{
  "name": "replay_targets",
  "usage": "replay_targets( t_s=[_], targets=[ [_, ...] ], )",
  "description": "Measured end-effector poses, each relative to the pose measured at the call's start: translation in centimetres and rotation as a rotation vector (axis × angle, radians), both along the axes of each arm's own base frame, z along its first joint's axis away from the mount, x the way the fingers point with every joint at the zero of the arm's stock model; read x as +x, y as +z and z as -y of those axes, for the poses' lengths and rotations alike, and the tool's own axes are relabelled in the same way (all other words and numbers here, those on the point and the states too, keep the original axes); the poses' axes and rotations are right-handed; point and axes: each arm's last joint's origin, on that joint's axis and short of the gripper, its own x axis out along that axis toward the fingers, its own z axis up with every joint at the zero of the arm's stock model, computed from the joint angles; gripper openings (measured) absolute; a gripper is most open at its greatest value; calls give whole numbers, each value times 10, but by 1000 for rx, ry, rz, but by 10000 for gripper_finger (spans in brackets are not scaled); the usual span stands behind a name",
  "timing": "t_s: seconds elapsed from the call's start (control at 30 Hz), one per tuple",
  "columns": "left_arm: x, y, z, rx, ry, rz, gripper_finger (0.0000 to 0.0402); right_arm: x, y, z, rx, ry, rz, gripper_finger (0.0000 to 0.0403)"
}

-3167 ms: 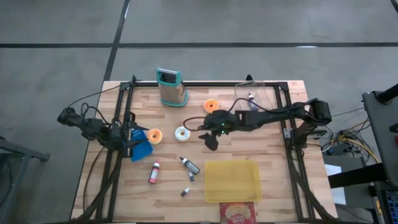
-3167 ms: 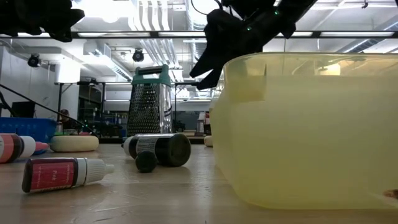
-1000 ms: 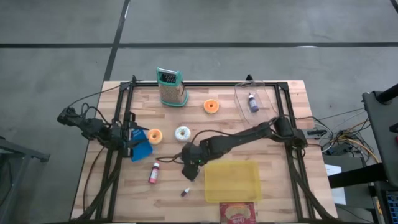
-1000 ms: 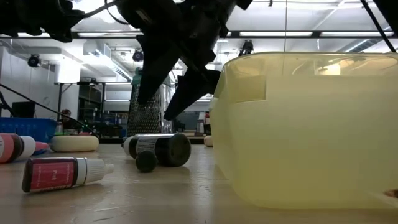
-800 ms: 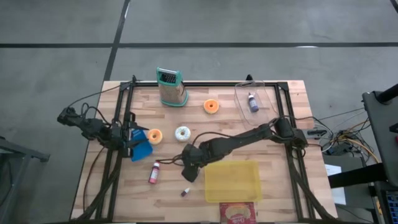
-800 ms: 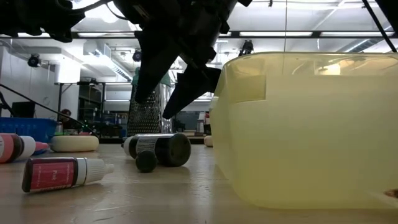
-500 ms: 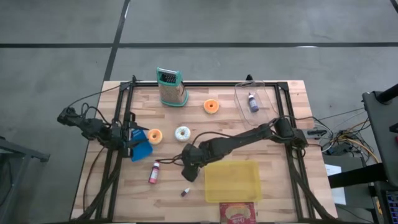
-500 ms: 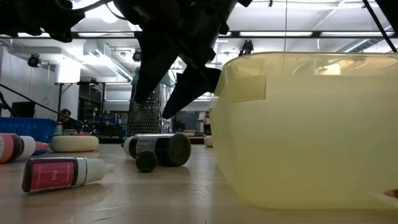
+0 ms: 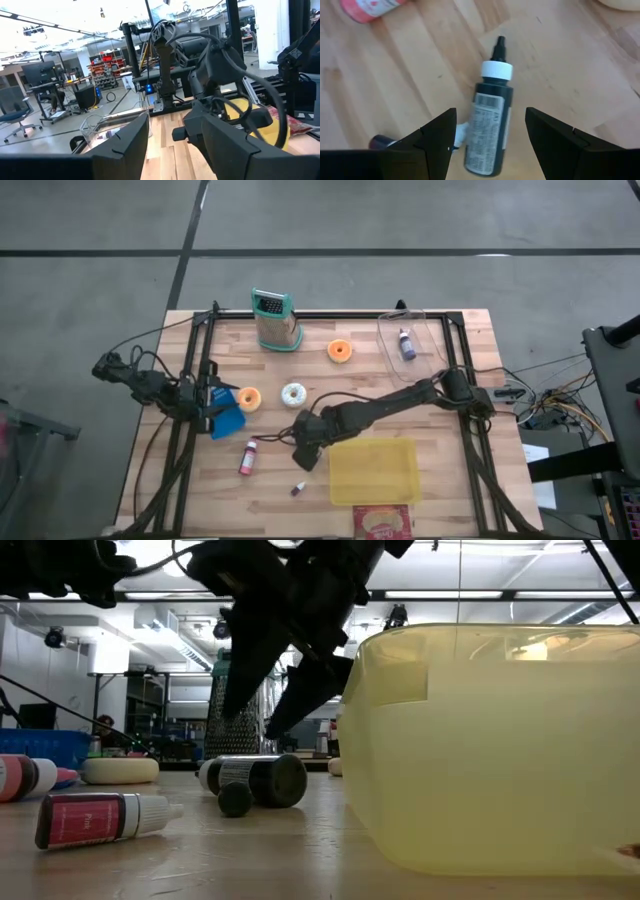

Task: Pick & Place Food Item
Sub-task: Put the black food coloring bottle into the transparent bin

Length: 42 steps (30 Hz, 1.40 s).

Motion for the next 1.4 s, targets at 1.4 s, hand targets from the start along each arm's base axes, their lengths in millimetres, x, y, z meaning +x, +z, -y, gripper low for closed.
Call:
replay_targets(
  t_s=[1.4],
  targets=[
    [0,0,0,1,2,-2,188,2,-59,-3,136,36,26,186]
  ],
)
